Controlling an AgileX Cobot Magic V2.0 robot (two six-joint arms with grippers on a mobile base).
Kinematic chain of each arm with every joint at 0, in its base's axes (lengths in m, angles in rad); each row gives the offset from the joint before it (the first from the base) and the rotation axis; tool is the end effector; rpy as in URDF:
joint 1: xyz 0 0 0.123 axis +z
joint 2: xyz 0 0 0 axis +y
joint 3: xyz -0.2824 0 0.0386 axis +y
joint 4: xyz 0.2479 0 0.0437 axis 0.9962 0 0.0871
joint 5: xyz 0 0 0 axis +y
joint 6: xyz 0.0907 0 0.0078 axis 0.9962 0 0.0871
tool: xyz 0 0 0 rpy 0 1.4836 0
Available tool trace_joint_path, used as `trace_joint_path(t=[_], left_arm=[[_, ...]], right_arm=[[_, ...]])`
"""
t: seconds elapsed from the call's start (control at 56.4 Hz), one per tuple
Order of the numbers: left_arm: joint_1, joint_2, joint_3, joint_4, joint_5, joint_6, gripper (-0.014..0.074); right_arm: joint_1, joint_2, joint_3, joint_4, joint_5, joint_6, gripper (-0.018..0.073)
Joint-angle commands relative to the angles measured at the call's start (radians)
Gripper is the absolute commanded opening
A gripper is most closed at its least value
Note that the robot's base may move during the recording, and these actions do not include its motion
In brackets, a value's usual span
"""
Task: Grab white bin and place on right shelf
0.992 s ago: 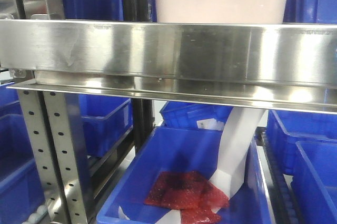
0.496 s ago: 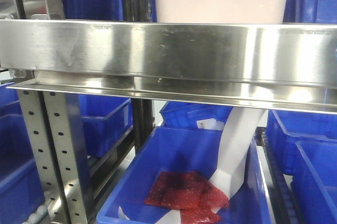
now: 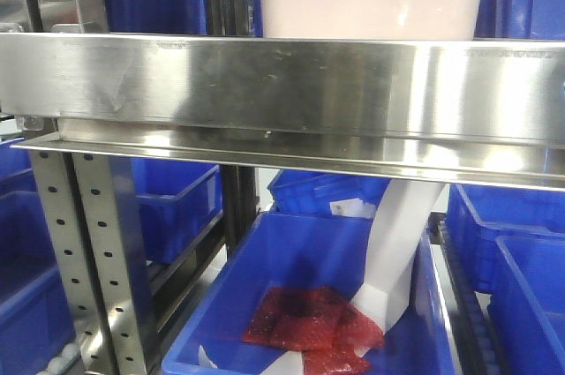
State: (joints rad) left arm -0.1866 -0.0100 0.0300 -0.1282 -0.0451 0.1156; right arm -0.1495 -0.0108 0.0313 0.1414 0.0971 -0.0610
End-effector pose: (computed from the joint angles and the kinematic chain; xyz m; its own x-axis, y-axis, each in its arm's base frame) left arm 0.0555 -0.0100 0.2075 0.1075 -0.0330 -0.9937 0.1812 0.9834 -0.0130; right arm 0.0565 -0.0072 0.1944 -0.0182 0.0833 -0.9964 0.1373 0.9873 0.0800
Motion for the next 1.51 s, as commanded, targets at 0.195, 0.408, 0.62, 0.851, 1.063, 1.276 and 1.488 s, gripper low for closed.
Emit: trace_joint_path(t=[0.195,0.408,0.62,0.851,1.063,1.276,1.488], left_arm=[[-0.002,-0.010,0.006,-0.001,-0.097,-0.007,-0.0127],[-0.002,-0.010,0.006,-0.001,-0.097,-0.007,-0.0127],[-0.002,-0.010,0.006,-0.001,-0.097,-0.007,-0.0127],[-0.002,-0.010,0.006,-0.001,-0.097,-0.007,-0.0127],[-0.002,-0.010,0.006,-0.001,-0.097,-0.007,-0.0127],[-0.002,-0.010,0.006,-0.001,-0.097,-0.007,-0.0127],[-0.002,-0.010,0.006,-0.001,-0.097,-0.007,-0.0127]], right_arm=[[0.001,-0.021,-0.025,-0.010,-0.090,0.003,0.0068],[0.001,-0.021,-0.025,-0.010,-0.090,0.003,0.0068],[0.001,-0.021,-0.025,-0.010,-0.090,0.003,0.0068],[0.001,-0.021,-0.025,-0.010,-0.090,0.003,0.0068],[0.001,-0.021,-0.025,-0.010,-0.090,0.003,0.0068],[0.001,-0.021,-0.025,-0.010,-0.090,0.003,0.0068],[0.001,-0.021,-0.025,-0.010,-0.090,0.003,0.0068]])
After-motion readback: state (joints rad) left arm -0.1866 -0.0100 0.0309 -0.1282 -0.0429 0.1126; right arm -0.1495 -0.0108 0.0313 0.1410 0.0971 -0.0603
